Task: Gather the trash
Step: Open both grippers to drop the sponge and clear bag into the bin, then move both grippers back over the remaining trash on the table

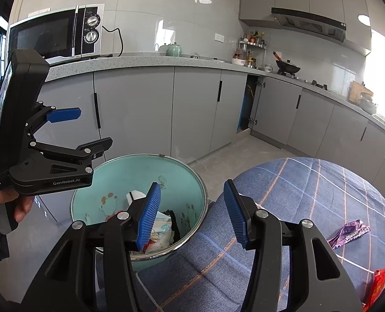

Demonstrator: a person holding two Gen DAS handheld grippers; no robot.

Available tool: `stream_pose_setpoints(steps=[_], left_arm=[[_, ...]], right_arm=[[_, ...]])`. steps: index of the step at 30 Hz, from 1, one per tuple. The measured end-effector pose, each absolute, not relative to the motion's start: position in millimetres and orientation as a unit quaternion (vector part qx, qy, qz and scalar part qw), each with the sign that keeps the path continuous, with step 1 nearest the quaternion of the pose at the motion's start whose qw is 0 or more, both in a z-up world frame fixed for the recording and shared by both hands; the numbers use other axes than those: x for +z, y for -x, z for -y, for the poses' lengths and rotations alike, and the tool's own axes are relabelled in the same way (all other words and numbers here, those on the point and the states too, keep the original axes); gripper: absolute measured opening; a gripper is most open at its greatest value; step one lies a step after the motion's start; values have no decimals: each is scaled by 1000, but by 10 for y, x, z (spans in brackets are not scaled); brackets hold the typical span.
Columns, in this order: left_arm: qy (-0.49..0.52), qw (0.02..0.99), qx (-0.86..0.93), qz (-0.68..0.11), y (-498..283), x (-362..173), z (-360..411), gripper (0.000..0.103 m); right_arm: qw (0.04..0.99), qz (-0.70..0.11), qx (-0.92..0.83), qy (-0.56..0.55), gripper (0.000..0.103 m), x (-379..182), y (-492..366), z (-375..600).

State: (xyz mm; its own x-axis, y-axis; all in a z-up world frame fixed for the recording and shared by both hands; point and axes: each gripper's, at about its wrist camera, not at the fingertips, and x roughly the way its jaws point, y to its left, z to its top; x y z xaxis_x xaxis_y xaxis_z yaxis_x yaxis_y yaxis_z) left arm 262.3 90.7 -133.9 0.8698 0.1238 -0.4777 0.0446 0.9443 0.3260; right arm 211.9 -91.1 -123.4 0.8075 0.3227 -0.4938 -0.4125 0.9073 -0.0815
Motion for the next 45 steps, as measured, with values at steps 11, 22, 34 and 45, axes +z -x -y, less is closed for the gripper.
stream_pose_setpoints(steps=[11, 22, 34, 45], left_arm=[[-166, 952, 22, -254, -2616, -1334, -917, 80], [-168, 953, 35, -251, -2615, -1331, -961, 86], [-176, 951, 53, -250, -2620, -1318, -1004, 94], [-195, 952, 42, -234, -2545, -1174, -778, 98]], right_arm=[[946, -242, 194, 94, 54, -1251, -2108, 909], [948, -239, 188, 97, 55, -1246, -2093, 933], [950, -239, 174, 97, 58, -1237, -2034, 1054], [958, -245, 127, 85, 64, -1116, -1864, 1581]])
